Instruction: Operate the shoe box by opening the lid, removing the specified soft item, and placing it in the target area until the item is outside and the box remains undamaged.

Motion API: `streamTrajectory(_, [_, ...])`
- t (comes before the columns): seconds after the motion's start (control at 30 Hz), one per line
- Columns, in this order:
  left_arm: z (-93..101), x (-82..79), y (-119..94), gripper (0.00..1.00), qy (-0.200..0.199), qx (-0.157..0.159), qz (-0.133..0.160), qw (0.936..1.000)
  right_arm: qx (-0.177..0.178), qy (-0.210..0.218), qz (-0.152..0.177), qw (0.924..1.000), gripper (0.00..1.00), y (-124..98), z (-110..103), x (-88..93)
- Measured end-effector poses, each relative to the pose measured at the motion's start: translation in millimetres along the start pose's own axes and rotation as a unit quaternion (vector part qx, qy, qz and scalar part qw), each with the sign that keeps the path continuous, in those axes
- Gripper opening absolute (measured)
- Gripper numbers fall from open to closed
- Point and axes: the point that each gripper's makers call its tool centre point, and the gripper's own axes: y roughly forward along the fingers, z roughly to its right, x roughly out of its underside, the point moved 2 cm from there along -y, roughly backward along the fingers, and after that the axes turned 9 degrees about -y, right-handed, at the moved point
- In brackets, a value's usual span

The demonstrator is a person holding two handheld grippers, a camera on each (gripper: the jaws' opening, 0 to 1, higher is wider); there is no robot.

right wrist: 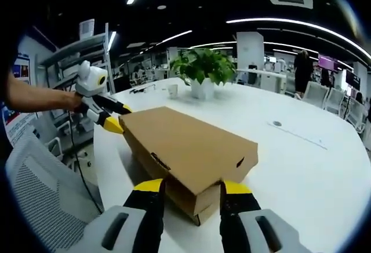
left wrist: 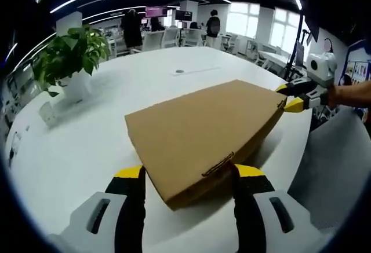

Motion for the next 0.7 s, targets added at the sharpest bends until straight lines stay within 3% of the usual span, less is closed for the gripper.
streamTrajectory(0.7, [5.2, -28.6, -14.4, 0.67, -0.016, 0.014, 0.03, 0.9993, -0.004, -0.006, 0.033, 0.9994, 0.4, -10.5, 5.8, -29.4])
